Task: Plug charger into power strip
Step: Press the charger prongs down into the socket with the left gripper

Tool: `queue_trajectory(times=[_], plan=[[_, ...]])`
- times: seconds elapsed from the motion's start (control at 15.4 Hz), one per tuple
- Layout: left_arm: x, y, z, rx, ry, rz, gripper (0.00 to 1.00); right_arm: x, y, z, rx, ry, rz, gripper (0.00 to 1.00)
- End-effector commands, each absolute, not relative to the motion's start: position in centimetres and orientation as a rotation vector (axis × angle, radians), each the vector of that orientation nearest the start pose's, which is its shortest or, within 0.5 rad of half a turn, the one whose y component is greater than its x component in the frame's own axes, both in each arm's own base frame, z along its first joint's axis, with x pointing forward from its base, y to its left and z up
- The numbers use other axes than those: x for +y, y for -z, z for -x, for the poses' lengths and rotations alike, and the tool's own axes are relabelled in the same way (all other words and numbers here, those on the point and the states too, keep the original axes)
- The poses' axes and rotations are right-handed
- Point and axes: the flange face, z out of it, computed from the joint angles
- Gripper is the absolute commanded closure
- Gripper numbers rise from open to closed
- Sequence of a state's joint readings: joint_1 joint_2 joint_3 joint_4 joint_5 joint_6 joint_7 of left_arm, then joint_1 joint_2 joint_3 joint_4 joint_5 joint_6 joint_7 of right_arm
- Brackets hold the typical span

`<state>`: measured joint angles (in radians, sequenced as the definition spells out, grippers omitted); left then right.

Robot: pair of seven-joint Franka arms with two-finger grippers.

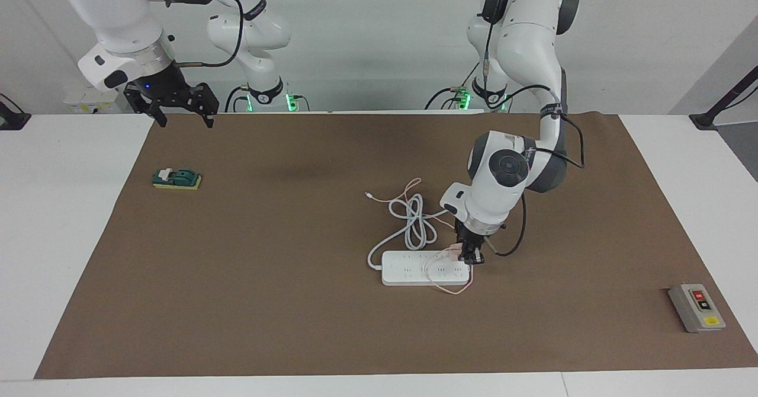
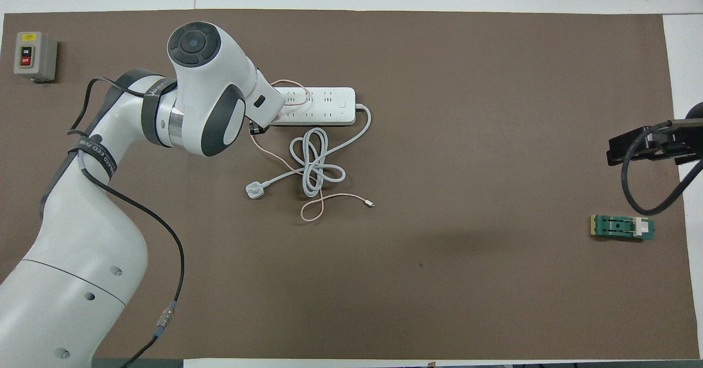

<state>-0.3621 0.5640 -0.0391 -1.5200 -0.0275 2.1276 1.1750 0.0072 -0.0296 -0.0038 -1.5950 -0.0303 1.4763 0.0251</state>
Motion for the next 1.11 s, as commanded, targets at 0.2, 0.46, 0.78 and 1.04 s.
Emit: queue_trajectory(times=[0.2,0.46,0.78,1.04], plan=[[-29.69,-27.84,-64.79,2.237,0.245,2.198,1.00,-0.57,-62.22,-53.38,0.054,-0.114,3.191,0.00],[-29.68,-27.90,-64.69,2.234,0.236,2.206,1.00,-0.57,-62.22,-53.38,0.054,-0.114,3.191,0.00],[-29.68,-27.99,-64.70,2.234,0.242,2.203,1.00,-0.55,-62.22,-53.38,0.054,-0.114,3.190,0.00],[-29.79,-28.53,-64.98,2.224,0.258,2.206,0.49,-0.55,-62.22,-53.38,0.054,-0.114,3.190,0.00]])
